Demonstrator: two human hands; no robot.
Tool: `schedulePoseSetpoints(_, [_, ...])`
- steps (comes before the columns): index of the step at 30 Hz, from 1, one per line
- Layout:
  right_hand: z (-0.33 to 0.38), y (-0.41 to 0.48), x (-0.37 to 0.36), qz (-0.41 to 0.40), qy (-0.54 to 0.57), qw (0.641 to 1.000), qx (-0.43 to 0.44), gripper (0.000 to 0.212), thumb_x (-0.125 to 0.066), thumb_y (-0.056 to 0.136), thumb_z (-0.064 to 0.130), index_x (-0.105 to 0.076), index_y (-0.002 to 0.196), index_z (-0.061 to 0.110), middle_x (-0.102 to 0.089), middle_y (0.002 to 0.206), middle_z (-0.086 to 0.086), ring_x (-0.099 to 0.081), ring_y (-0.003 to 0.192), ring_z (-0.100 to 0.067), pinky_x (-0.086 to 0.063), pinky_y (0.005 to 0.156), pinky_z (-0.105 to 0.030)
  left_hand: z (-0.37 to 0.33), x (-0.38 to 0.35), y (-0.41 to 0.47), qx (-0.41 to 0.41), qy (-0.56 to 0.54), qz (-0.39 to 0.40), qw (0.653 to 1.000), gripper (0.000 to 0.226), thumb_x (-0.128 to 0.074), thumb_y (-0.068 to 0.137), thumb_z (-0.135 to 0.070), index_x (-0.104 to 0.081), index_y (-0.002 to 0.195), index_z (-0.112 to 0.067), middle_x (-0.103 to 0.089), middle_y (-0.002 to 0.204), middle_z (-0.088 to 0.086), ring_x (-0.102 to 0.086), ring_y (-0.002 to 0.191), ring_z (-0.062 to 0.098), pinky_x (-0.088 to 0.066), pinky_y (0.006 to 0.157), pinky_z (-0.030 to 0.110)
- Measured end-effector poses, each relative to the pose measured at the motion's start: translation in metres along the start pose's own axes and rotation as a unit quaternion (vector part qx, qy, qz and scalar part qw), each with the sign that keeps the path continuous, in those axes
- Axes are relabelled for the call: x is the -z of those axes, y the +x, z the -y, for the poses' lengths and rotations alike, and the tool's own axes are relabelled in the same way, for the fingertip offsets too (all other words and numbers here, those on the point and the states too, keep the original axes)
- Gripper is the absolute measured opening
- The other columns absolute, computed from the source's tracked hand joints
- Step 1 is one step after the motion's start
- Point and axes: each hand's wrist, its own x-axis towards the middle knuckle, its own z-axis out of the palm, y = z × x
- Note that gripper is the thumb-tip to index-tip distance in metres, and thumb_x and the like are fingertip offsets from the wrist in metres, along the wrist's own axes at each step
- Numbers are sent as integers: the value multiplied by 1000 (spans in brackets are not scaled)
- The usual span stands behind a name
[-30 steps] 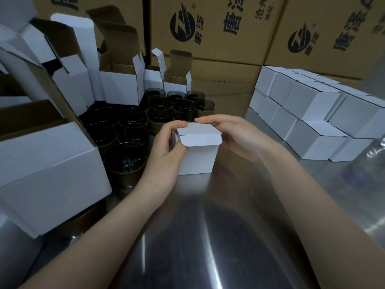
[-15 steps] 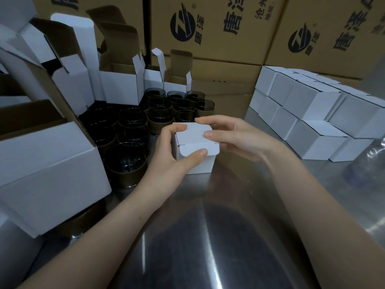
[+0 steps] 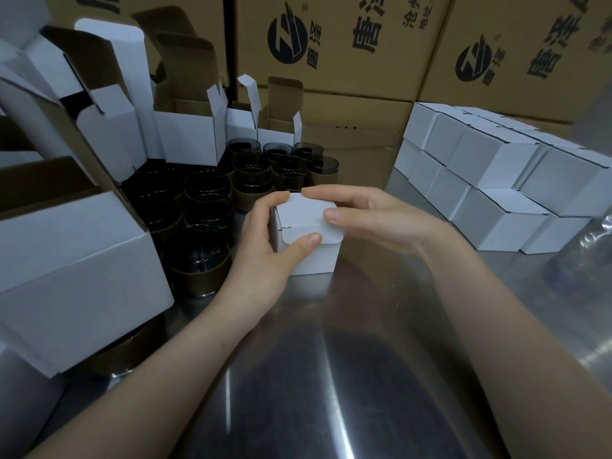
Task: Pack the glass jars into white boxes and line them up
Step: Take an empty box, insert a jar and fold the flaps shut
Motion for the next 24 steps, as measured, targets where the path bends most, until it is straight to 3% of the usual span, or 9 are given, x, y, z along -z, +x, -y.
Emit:
schedulePoseSetpoints(3, [0, 0, 0, 17, -41, 999, 4, 61, -75, 75, 27, -54, 131, 36, -54, 140, 12, -49, 130, -5, -40, 109, -29, 2, 0, 2, -3, 3, -6, 1000, 63, -77, 83, -28, -43, 136, -35, -46, 140, -9, -45, 129, 6, -43, 109, 39])
schedulePoseSetpoints(5, [-1, 1, -1, 9, -44, 999, 8, 58, -76, 74, 28, -57, 127, 39, -55, 138, 12, -50, 130, -6, -40, 111, -32, 1, 0, 2, -1, -3, -9, 1000, 67, -77, 78, -38, -43, 135, -37, -47, 140, -10, -45, 130, 5, -43, 110, 38])
schedulePoseSetpoints(9, [-1, 1, -1, -14, -22, 1000, 11, 49, -73, 77, 32, -62, 124, 38, -61, 132, 10, -57, 120, -5, -49, 94, -23, 0, 0, 3, 1, -24, -18, 1000, 62, -77, 79, -38, -46, 133, -36, -50, 137, -10, -49, 126, 4, -46, 107, 39])
schedulePoseSetpoints(14, [1, 1, -3, -23, -23, 999, 9, 47, -72, 77, 37, -63, 123, 38, -62, 129, 7, -60, 110, -4, -49, 76, -15, -1, -1, 4, -8, -35, -27, 999, 48, -74, 85, -31, -48, 126, -39, -52, 132, -13, -52, 120, -1, -47, 105, 37])
schedulePoseSetpoints(18, [2, 0, -3, -17, -24, 1000, 8, 52, -74, 68, 47, -64, 119, 41, -61, 130, 8, -60, 116, -7, -50, 82, -20, -1, -1, 3, -9, -41, -27, 999, 47, -70, 81, -37, -48, 123, -41, -53, 129, -15, -53, 118, -1, -49, 102, 33])
schedulePoseSetpoints(24, [2, 1, -2, -14, -34, 999, 16, 54, -74, 66, 50, -64, 119, 42, -60, 132, 10, -58, 120, -7, -50, 94, -25, -2, -1, 3, -4, -37, -23, 999, 48, -70, 84, -43, -46, 126, -38, -51, 134, -9, -53, 123, 8, -47, 105, 39])
